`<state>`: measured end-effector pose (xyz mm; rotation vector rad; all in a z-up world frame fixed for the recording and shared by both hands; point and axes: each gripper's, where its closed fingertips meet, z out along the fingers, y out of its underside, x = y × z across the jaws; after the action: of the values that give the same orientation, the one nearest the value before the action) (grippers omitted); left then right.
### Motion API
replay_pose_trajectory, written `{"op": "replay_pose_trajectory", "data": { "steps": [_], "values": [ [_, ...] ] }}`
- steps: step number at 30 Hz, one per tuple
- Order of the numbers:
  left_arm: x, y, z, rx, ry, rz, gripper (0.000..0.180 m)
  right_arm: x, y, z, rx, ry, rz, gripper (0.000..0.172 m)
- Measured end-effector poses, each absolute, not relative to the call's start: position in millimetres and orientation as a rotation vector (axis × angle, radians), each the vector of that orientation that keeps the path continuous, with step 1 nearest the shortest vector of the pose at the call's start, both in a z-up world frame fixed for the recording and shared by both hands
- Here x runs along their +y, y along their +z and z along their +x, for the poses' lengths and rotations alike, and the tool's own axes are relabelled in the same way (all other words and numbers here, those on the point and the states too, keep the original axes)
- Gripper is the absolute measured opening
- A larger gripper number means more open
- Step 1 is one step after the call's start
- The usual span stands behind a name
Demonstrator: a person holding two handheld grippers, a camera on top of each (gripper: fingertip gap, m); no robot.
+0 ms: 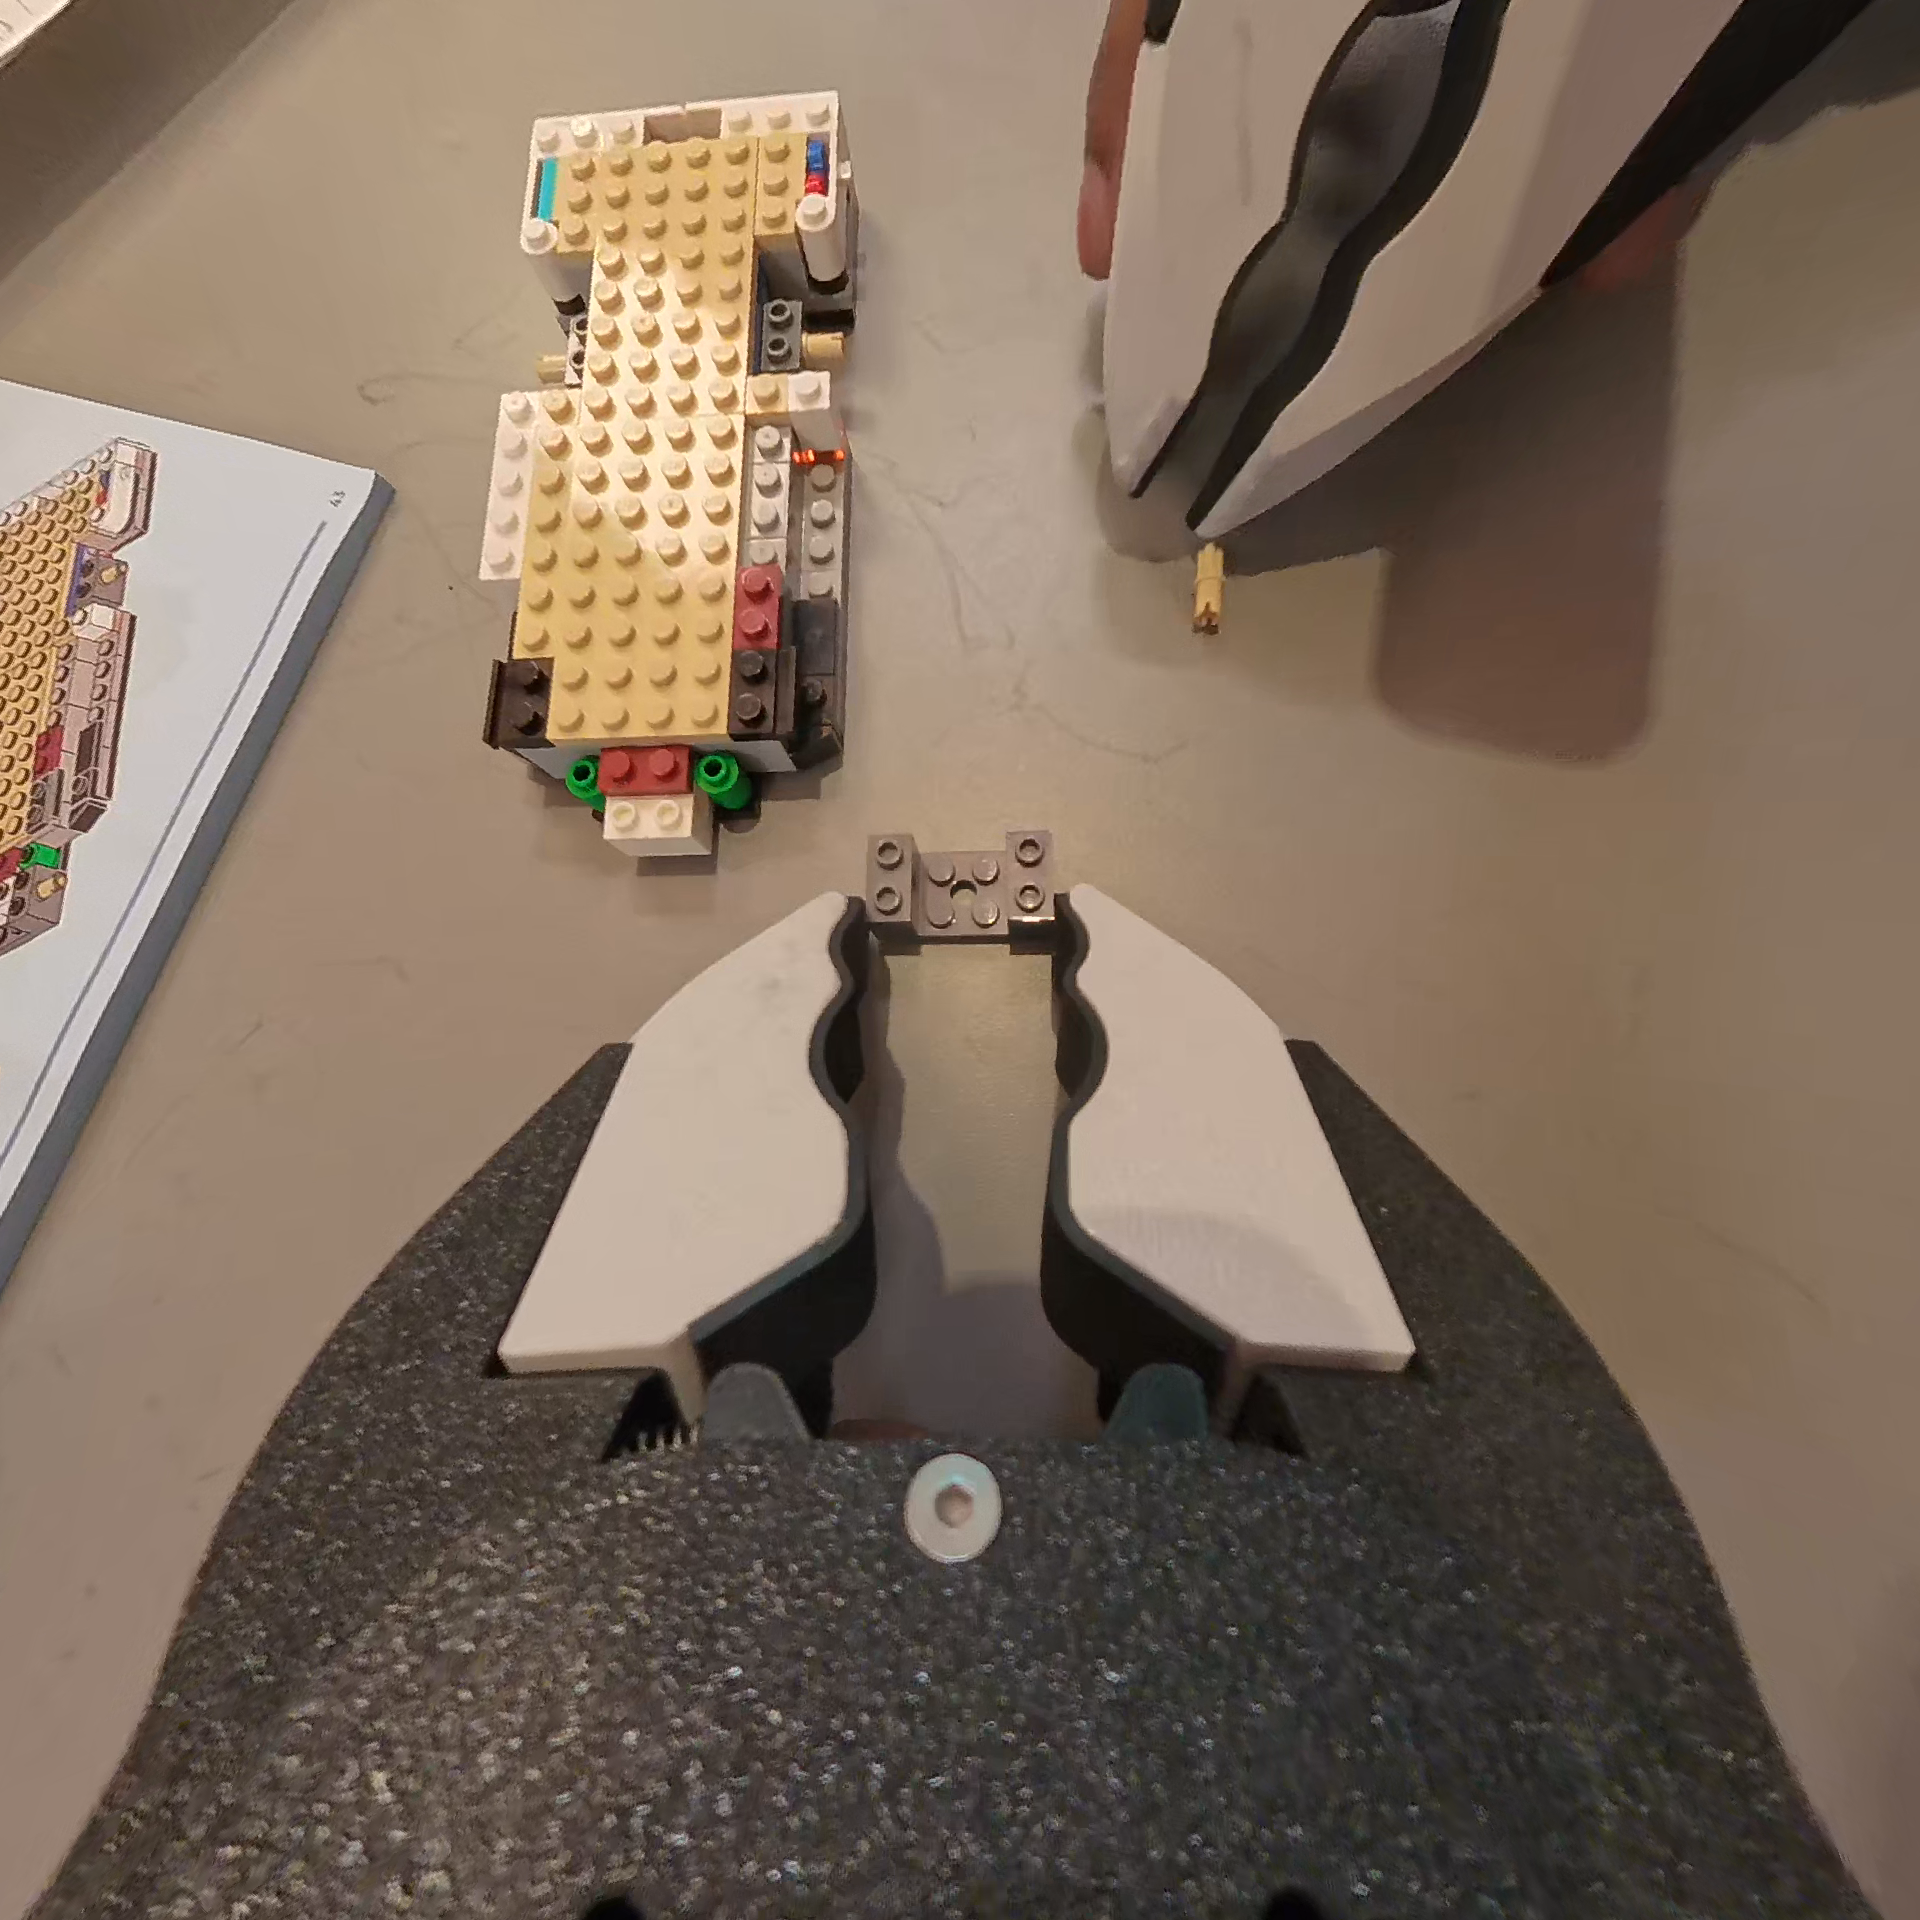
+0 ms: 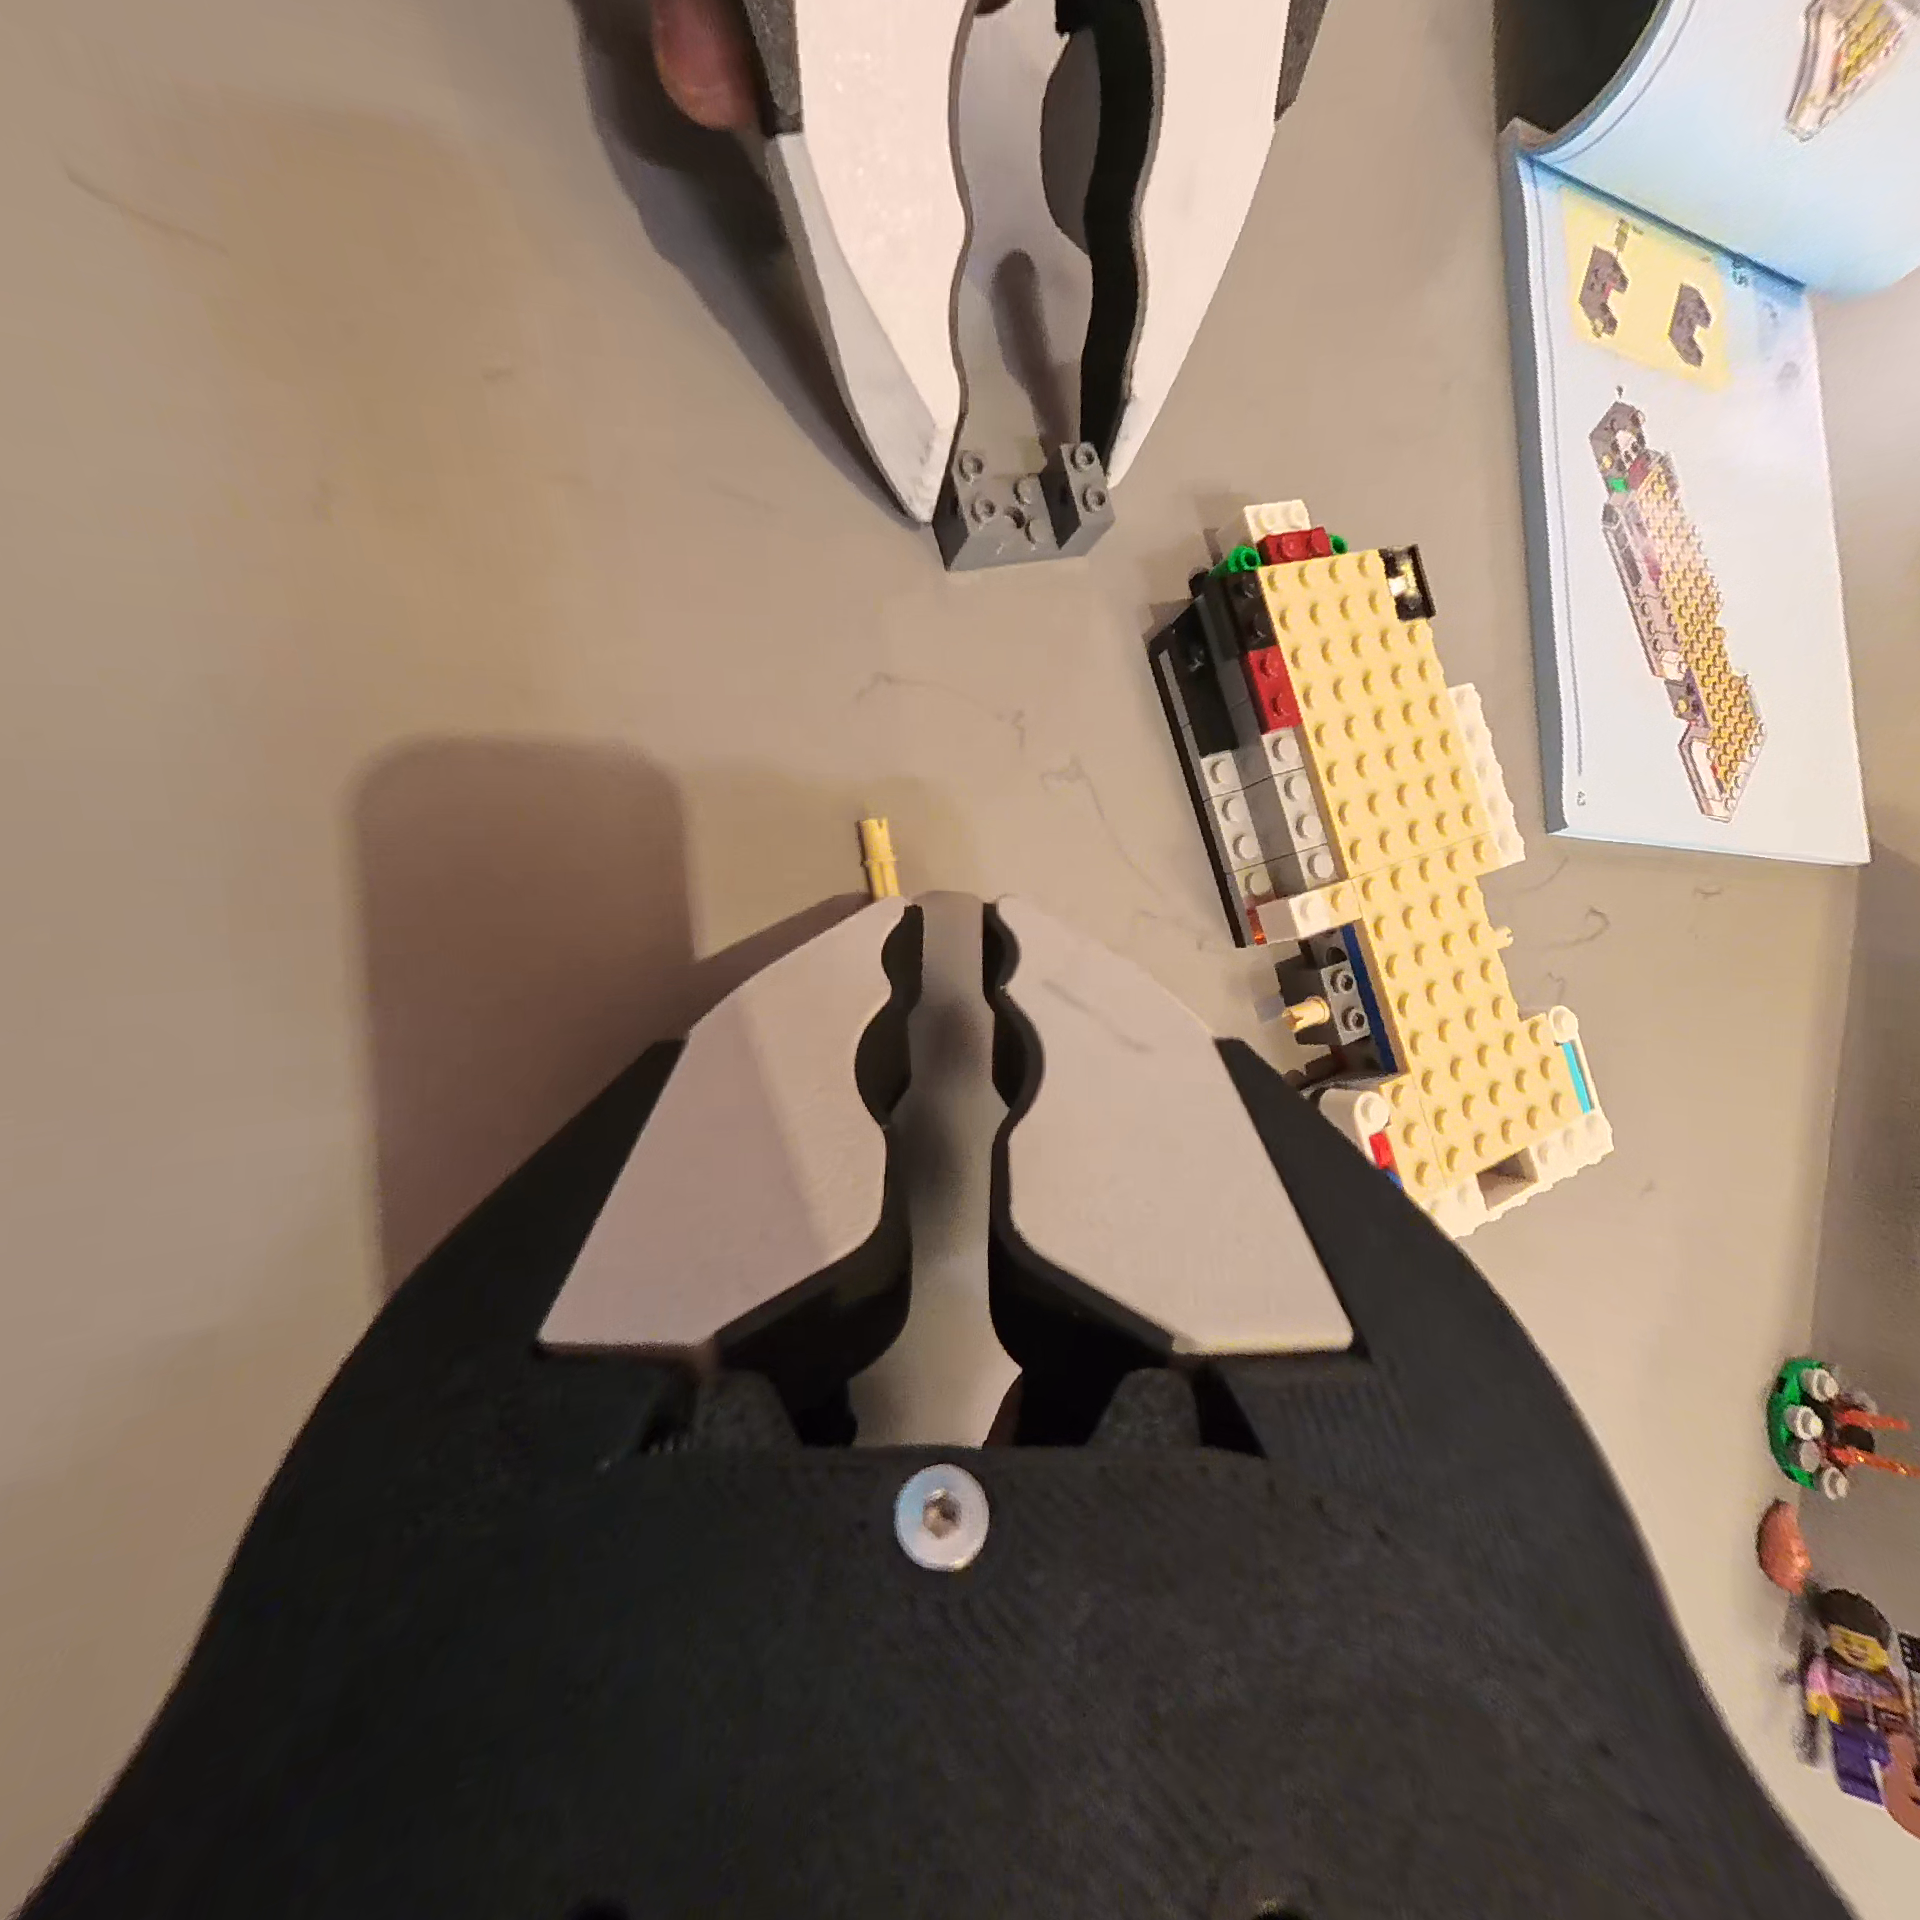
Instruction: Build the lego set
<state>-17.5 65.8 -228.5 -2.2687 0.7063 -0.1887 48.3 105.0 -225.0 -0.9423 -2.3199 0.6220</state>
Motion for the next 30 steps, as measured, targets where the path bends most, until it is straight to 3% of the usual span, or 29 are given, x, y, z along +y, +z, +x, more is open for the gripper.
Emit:
{"op": "replay_pose_trajectory", "data": {
  "steps": [17, 30],
  "values": [
    [66.1, -228.7, -18.0, 0.707, -0.168, -2.268, 0.034, 105.9, -226.2, 36.8, -2.32, 0.576, -0.95, 0.013],
    [65.7, -228.4, -17.8, 0.698, -0.173, -2.269, 0.034, 76.8, -227.5, 25.5, -2.263, 0.712, -1.265, 0.023]
  ]
}}
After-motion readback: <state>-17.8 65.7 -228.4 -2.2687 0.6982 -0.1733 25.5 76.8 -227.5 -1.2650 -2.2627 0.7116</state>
